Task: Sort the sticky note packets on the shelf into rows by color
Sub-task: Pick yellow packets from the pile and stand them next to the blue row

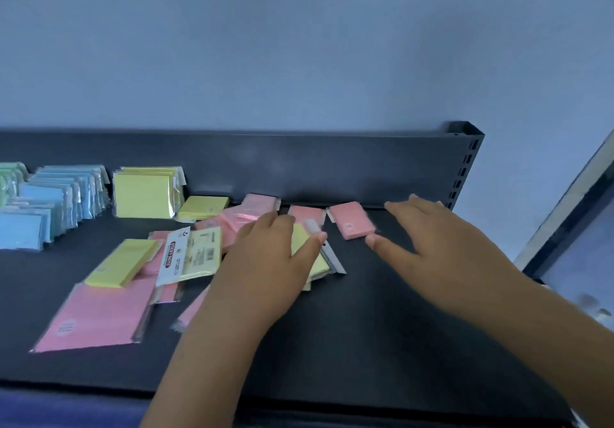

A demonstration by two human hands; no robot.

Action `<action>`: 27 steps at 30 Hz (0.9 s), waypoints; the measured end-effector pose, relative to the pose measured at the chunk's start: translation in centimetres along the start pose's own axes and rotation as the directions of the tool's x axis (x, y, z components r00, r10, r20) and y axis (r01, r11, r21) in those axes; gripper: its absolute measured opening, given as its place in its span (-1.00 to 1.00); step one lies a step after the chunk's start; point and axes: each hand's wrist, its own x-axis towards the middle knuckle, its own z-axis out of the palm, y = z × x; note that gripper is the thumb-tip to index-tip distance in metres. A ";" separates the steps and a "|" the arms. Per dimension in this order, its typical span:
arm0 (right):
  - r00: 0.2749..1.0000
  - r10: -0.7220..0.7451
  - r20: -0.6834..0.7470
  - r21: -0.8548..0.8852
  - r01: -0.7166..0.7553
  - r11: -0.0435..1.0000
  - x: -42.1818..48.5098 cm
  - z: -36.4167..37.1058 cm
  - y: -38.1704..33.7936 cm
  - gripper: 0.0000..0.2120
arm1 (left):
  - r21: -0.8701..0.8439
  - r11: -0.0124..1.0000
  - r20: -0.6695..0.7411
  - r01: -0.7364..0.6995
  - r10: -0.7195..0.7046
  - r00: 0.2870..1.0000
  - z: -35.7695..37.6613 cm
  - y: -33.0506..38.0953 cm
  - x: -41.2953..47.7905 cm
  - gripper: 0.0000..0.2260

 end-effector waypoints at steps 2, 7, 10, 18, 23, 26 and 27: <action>0.998 -0.059 0.020 -0.012 0.059 0.998 -0.1 -0.3 1.8 -0.36 | 0.042 0.996 0.007 0.084 -0.084 0.996 1.2 1.5 -0.3 -0.50; 0.988 -0.107 0.113 0.039 0.103 0.994 -0.7 -1.0 4.8 -0.44 | 0.164 0.968 0.005 0.188 -0.192 0.981 3.6 5.3 -0.9 -0.60; 0.973 -0.125 0.192 0.053 0.117 0.992 -1.0 -0.6 5.8 -0.41 | 0.178 0.974 0.033 0.139 -0.147 0.989 4.8 8.5 -1.8 -0.64; 0.971 -0.134 0.200 0.067 0.122 0.990 0.1 1.0 8.3 -0.48 | 0.097 0.995 0.074 0.004 -0.011 0.997 6.9 11.5 -2.9 -0.65; 0.984 -0.110 0.140 0.202 0.080 0.976 0.8 2.1 8.8 -0.61 | 0.076 0.972 0.005 0.221 -0.222 0.975 5.9 10.7 -1.3 -0.67; 0.995 -0.042 0.086 0.394 0.005 0.919 1.1 2.6 8.7 -0.70 | -0.037 0.967 0.035 0.252 -0.250 0.968 6.2 11.2 -1.1 -0.61; 0.999 0.003 0.051 0.463 -0.026 0.886 1.1 2.6 8.8 -0.75 | -0.098 0.961 0.018 0.260 -0.260 0.966 6.2 11.3 -1.1 -0.59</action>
